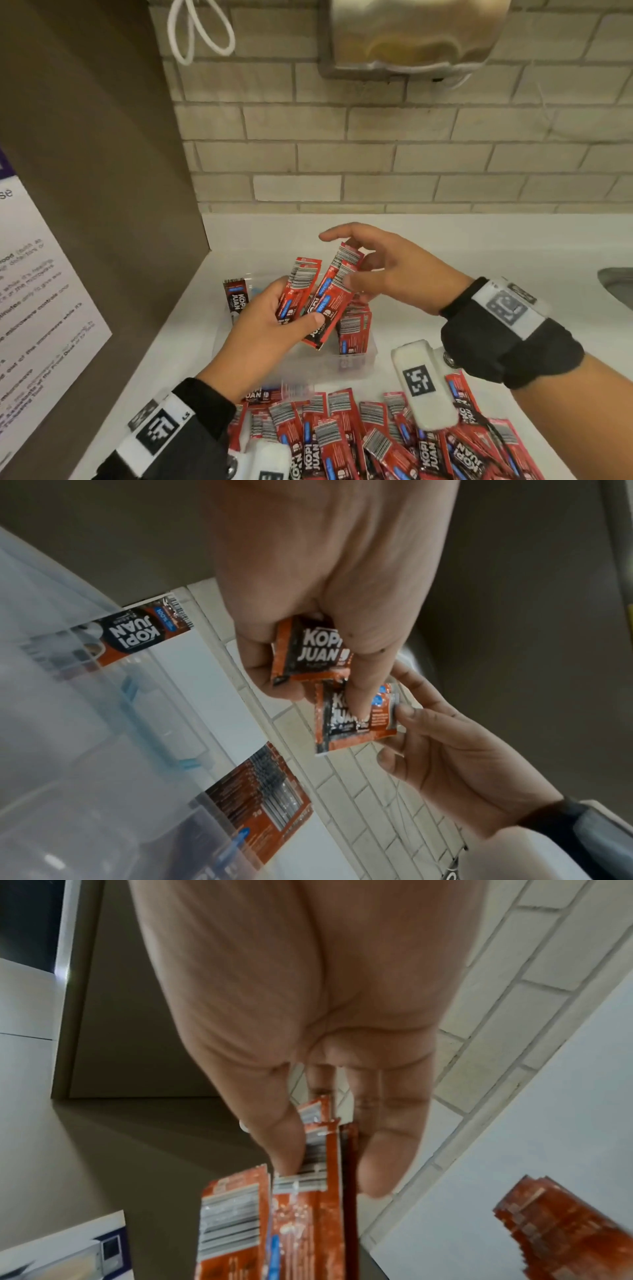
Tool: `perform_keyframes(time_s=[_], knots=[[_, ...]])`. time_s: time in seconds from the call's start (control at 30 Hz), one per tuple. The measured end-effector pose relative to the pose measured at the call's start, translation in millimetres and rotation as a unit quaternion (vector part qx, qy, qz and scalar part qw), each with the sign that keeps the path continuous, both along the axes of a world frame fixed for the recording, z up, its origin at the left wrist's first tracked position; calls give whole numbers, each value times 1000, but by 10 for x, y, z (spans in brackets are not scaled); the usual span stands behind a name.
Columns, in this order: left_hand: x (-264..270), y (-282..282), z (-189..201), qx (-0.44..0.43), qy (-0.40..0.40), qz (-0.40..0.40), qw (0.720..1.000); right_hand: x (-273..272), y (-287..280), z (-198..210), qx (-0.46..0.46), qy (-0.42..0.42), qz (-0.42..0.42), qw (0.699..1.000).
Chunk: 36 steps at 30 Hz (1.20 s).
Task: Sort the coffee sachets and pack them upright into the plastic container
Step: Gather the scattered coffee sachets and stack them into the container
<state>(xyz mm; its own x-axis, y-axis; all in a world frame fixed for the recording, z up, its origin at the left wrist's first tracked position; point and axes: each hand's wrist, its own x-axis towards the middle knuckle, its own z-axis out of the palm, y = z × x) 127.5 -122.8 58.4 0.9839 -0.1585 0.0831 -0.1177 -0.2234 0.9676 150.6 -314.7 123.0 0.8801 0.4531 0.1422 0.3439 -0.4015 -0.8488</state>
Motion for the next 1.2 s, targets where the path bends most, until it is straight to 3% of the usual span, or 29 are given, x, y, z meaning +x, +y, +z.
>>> perform_keyframes(time_s=[0.17,0.4,0.63,0.8,1.03,1.2], knots=[[16,10,-76,-1,4,-6,1000,8,1,-236,-64,-14,47,997],[78,114,-171,-65,-3,77,995,-9,-93,-463,-18,-106,-43,993],[92,183,-262,-73,30,98,992,-85,-181,-858,-155,-268,-40,950],[184,85,-284,-68,76,71,992,-50,-247,-914,-229,-303,-51,923],[328,-155,-272,-148,167,42,974,-9,-184,-1023,-346,-289,2,892],[367,-321,-250,-231,243,26,942,-22,-119,-1016,-395,-327,-7,858]])
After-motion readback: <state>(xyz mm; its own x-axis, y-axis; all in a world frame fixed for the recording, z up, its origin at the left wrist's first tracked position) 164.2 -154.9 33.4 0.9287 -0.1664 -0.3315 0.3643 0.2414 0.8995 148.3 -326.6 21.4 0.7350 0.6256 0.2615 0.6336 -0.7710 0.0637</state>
